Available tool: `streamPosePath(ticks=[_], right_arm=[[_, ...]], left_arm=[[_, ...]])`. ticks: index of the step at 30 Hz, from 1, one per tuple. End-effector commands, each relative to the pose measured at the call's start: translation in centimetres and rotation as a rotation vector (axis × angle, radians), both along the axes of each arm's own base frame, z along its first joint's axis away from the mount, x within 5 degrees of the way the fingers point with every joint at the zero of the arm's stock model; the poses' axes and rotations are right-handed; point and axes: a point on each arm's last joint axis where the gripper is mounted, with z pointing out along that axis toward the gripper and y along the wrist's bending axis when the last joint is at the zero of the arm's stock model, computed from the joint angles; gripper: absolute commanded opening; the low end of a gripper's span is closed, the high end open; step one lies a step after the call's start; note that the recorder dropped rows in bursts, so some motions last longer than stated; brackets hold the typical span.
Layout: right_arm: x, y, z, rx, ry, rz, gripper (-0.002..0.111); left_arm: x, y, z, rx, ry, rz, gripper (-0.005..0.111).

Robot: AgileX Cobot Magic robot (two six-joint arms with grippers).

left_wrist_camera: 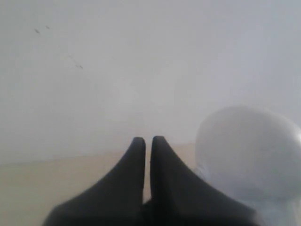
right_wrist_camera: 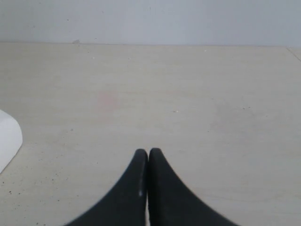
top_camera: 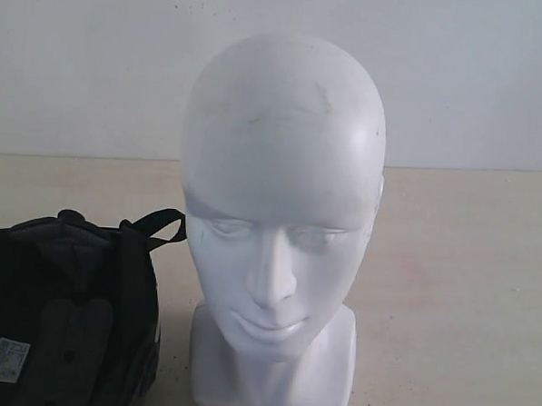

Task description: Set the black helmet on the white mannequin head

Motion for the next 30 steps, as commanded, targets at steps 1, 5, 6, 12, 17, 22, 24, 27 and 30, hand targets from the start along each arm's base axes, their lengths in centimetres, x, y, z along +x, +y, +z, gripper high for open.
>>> streamPosePath(ticks=[1, 5, 6, 12, 17, 22, 24, 27, 30], right_arm=[[0.0, 0.0, 0.0, -0.009, -0.006, -0.003, 0.0], [0.0, 0.0, 0.0, -0.009, -0.006, -0.003, 0.0], [0.0, 0.0, 0.0, -0.009, -0.006, -0.003, 0.0], [0.0, 0.0, 0.0, -0.009, -0.006, -0.003, 0.0], [0.0, 0.0, 0.0, -0.009, -0.006, -0.003, 0.0], [0.0, 0.0, 0.0, -0.009, -0.006, -0.003, 0.0], [0.0, 0.0, 0.0, -0.009, -0.006, -0.003, 0.0], [0.0, 0.0, 0.0, -0.009, -0.006, -0.003, 0.0], [0.0, 0.0, 0.0, -0.009, -0.006, -0.003, 0.0]], left_arm=[[1.3, -1.0, 1.7, 0.011, 0.177, -0.144, 0.004], [2.1, -1.2, 2.1, 0.02, 0.253, -0.185, 0.004], [2.0, -1.4, 2.1, 0.012, 0.261, -0.204, 0.004], [1.6, -2.1, 2.0, -0.016, 0.293, -0.29, 0.004], [1.9, -2.5, 1.7, -0.017, 0.338, -0.355, 0.004], [4.0, -2.6, 0.8, -0.03, 0.477, -0.412, 0.004], [5.0, -2.3, 0.5, -0.012, 0.494, -0.388, 0.004], [7.5, -1.3, -1.4, 0.073, 0.666, -0.276, 0.004], [8.6, -2.0, -2.2, 0.111, 0.723, -0.324, 0.004]])
